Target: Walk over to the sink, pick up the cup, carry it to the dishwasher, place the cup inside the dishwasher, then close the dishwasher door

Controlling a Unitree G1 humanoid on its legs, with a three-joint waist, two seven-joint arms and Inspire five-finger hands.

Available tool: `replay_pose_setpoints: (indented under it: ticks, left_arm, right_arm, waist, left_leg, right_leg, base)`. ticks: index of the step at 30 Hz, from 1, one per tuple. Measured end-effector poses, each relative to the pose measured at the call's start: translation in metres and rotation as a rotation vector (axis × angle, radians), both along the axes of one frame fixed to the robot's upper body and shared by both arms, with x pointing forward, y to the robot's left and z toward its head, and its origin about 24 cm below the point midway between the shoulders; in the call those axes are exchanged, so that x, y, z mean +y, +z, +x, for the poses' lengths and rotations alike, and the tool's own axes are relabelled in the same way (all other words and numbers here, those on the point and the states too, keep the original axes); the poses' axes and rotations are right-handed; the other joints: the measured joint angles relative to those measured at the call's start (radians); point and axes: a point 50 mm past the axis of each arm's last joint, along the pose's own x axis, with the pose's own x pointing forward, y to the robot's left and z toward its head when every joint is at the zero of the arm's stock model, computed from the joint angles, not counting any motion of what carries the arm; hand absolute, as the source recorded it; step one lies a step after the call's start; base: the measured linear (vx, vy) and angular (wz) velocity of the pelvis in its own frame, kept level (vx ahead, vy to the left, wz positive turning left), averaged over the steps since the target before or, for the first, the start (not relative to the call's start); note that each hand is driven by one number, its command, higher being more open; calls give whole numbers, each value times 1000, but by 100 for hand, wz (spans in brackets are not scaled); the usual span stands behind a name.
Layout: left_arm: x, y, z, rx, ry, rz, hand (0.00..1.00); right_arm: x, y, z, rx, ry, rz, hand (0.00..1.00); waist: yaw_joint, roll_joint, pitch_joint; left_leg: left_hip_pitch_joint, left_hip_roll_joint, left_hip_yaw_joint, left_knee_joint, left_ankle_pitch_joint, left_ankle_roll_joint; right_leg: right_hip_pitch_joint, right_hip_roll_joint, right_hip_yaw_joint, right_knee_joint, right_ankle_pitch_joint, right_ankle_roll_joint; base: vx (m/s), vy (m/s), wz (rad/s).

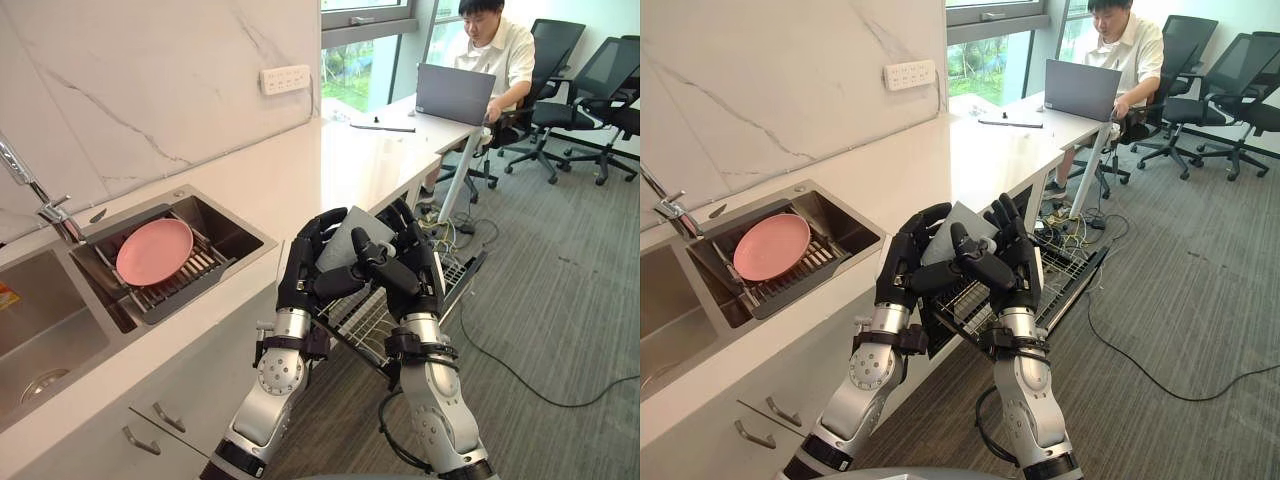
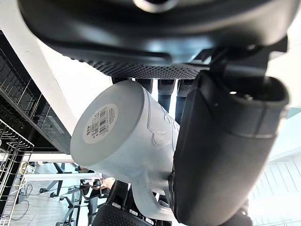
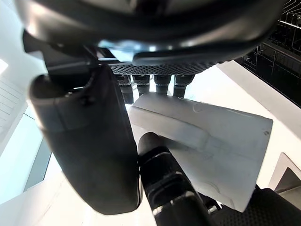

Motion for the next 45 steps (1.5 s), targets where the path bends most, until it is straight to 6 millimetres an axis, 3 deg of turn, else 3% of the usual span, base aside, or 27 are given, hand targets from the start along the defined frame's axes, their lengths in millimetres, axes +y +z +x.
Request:
replay_pose_setpoints:
  ticks: [6,7,20,29,30,38,45]
  left_arm:
    - [-4,0,-2,2,-18,-5,30]
    - [-5,1,-2,5,-24,-18,30]
    - [-11,1,-4,30,-59,-88,30]
    - [-10,25,-8,-64,-70,-145,30]
    - [-10,25,-8,-64,-70,-145,90]
    - [-14,26,-11,-80,-111,-147,90]
    - [-14,26,-22,-86,-201,-190,90]
  right_arm:
    - [0,3,4,-12,-9,4,90]
    - [1,5,5,-17,-9,10,30]
    - [-8,0,13,24,-28,136,30]
    - [-12,18,13,-94,-19,168,30]
    - [-12,18,13,-94,-20,168,30]
    - [-23,18,15,-92,-91,118,30]
    - [-45,17,16,-73,-214,25,30]
  waist:
    - [0,-15,-10]
    - [1,-16,-11]
    - [2,-19,-13]
    - [3,-19,-13]
    - [3,-19,-12]
    - [3,-19,-12]
    - [3,-19,-12]
  left_leg:
    - [-9,-1,-11,0,3,1]
    - [-12,-2,-14,0,3,1]
    - [-15,-2,-18,0,4,1]
    - [-18,-5,-25,0,5,2]
    - [-18,-5,-26,0,6,2]
    - [-18,-6,-36,0,10,3]
    - [-18,-5,-37,0,11,2]
  right_leg:
    - [-2,-2,-11,-1,1,0]
    - [-3,-3,-14,-1,1,0]
    - [-4,-3,-17,-1,0,0]
    - [-2,-7,-24,0,0,0]
    - [-2,-7,-25,0,0,0]
    - [1,-9,-36,1,0,0]
    - [2,-7,-37,-1,0,0]
  base:
    - [-8,-9,6]
    - [-9,-7,6]
    - [-1,-1,0]
    - [-4,-2,1]
    - [-17,-9,4]
    - [0,0,4]
    - [0,0,0]
